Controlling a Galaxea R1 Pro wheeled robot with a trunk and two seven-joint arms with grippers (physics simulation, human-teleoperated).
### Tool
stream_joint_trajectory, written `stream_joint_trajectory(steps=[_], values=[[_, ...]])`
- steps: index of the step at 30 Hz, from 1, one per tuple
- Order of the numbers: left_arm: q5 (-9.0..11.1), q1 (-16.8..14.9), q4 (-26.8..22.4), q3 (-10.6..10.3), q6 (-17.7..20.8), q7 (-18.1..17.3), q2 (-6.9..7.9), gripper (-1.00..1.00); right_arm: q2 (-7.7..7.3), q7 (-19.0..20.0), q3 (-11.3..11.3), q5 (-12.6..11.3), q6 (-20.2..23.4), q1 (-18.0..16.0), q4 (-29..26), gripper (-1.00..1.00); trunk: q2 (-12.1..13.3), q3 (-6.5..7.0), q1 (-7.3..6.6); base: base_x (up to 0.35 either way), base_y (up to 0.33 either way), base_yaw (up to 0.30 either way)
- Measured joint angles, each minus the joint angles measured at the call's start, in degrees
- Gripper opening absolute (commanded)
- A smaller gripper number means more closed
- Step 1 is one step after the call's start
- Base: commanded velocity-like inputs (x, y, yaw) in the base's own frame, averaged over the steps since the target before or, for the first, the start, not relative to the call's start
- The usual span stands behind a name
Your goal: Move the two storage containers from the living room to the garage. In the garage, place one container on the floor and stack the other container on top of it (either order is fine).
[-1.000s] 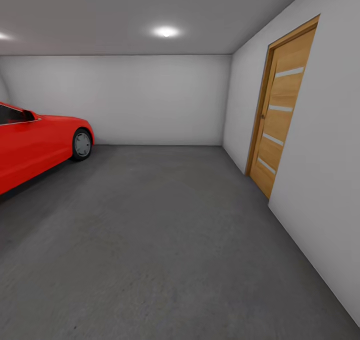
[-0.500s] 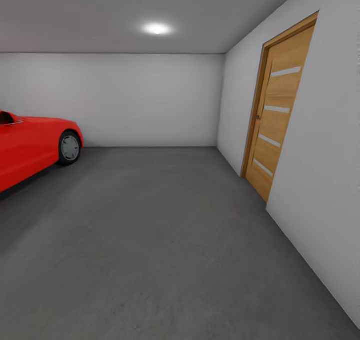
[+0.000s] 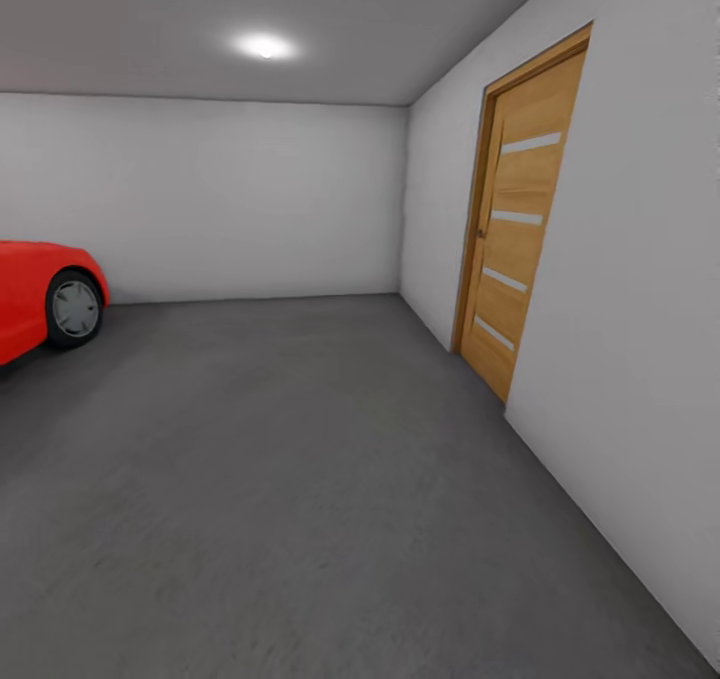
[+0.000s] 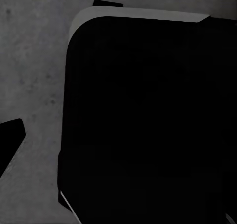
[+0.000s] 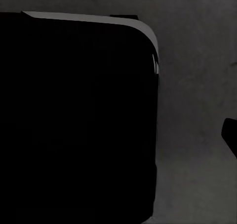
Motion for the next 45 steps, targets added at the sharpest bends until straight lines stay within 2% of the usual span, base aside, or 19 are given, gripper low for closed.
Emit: stream_joint_trajectory(steps=[16, 45], values=[[-0.1, 0.0, 0.0, 0.0, 0.0, 0.0, 0.00, 1.00, 0.00, 0.0, 0.0, 0.0, 0.0, 0.0, 0.0, 1.00, 0.0, 0.00, 0.00, 0.305, 0.209, -0.223], [-0.1, 0.0, 0.0, -0.1, -0.1, 0.0, 0.00, 1.00, 0.08, 0.0, 0.0, 0.0, 0.0, 0.0, 0.0, 1.00, 0.0, 0.00, 0.00, 0.288, 0.244, -0.008]])
